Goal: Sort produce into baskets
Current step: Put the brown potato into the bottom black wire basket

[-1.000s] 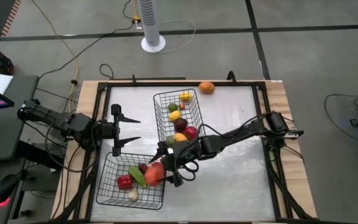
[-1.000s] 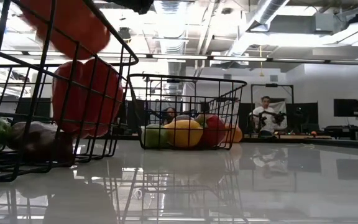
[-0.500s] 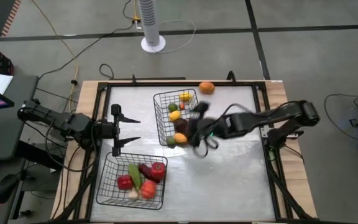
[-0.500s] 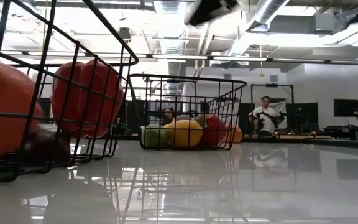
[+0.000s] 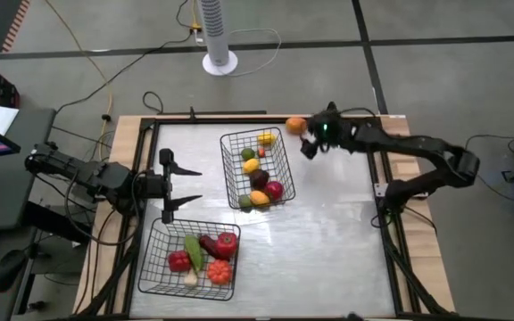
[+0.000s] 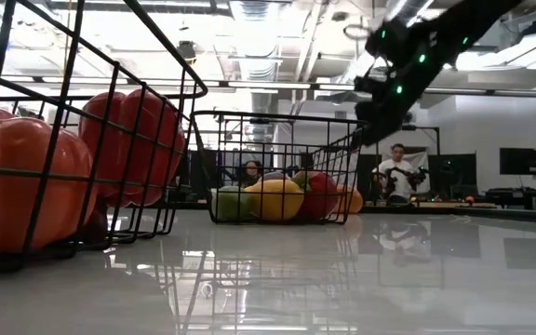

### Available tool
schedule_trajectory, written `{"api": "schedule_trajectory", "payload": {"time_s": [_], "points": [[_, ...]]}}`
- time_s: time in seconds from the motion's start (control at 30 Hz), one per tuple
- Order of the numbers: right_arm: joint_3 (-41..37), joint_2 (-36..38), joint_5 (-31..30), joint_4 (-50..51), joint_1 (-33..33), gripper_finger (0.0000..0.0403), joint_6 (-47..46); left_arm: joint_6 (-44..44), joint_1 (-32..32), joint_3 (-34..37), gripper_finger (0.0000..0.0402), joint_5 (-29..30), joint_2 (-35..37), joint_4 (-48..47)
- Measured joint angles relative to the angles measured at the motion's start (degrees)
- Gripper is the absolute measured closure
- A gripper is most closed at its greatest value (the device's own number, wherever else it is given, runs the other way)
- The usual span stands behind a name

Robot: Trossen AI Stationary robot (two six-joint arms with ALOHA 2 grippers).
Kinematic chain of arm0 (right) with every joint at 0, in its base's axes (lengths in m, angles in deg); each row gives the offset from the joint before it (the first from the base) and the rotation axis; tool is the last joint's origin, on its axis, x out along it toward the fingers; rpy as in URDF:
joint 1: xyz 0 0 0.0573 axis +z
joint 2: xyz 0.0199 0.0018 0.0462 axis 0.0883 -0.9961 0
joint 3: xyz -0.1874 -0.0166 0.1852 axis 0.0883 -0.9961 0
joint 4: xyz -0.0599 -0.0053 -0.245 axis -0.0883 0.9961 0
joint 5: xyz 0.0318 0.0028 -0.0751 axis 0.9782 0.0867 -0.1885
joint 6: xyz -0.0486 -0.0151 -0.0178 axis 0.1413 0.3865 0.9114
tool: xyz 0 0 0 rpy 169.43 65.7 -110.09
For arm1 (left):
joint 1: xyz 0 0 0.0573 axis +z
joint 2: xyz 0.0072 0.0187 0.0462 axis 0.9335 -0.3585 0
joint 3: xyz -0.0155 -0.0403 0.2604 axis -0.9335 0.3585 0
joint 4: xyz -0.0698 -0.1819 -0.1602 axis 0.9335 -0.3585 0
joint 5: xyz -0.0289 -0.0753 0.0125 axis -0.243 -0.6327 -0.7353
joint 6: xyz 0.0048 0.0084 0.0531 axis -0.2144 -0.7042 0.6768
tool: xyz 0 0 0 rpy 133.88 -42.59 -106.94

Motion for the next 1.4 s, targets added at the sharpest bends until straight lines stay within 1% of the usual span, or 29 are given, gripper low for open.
{"api": "schedule_trajectory", "payload": {"time_s": [0.13,0.23,0.43,0.53,0.63,0.73,0.8,0.9,0.97,1.07,1.2,1.33,1.4], "points": [[0.3,-5.6,7.2,-6.0,-6.5,0.0021,3.2,0.2,0.0,0.0,0.0152,2.6,0.0,-0.2],[3.2,-11.0,10.8,-6.9,-9.5,0.0021,5.8,0.8,0.0,0.0,0.0152,4.1,0.0,-0.5],[11.8,-20.9,13.9,-2.8,-12.6,0.0021,11.4,-1.1,0.0,0.0,0.0152,4.6,0.0,-2.8],[15.9,-25.7,14.2,1.1,-13.3,0.0021,13.9,-2.1,0.0,0.0,0.0152,5.2,0.0,-3.6],[18.3,-29.4,14.2,3.7,-13.6,0.0023,15.7,-3.5,0.0,0.0,0.0152,5.3,0.0,-4.5],[19.4,-31.8,13.8,4.1,-13.6,0.0036,16.9,-4.9,0.0,0.0,0.0152,5.2,0.0,-5.4],[19.8,-32.9,13.3,4.1,-13.4,0.0053,17.2,-5.6,0.0,0.0,0.0152,5.2,0.0,-6.0],[20.0,-33.0,11.6,4.0,-13.1,0.0089,17.3,-6.6,0.0,0.0,0.0152,5.0,0.0,-6.3],[20.0,-32.8,10.9,4.5,-12.7,0.0106,17.3,-7.0,0.0,0.0,0.0152,4.9,0.0,-6.6],[19.9,-31.7,9.9,6.7,-12.2,0.0107,17.3,-7.1,0.0,0.0,0.0152,4.9,0.0,-6.9],[19.9,-28.1,4.4,11.4,-9.9,0.0105,16.9,-7.2,0.0,0.0,0.0152,4.9,0.0,-6.9],[19.9,-21.9,-1.1,16.5,-5.6,0.0098,15.1,-7.2,0.0,0.0,0.0152,4.9,0.0,-6.9],[19.9,-17.8,-2.5,17.4,-2.6,0.0098,13.2,-7.1,0.0,0.0,0.0152,4.9,0.0,-6.8]]}}
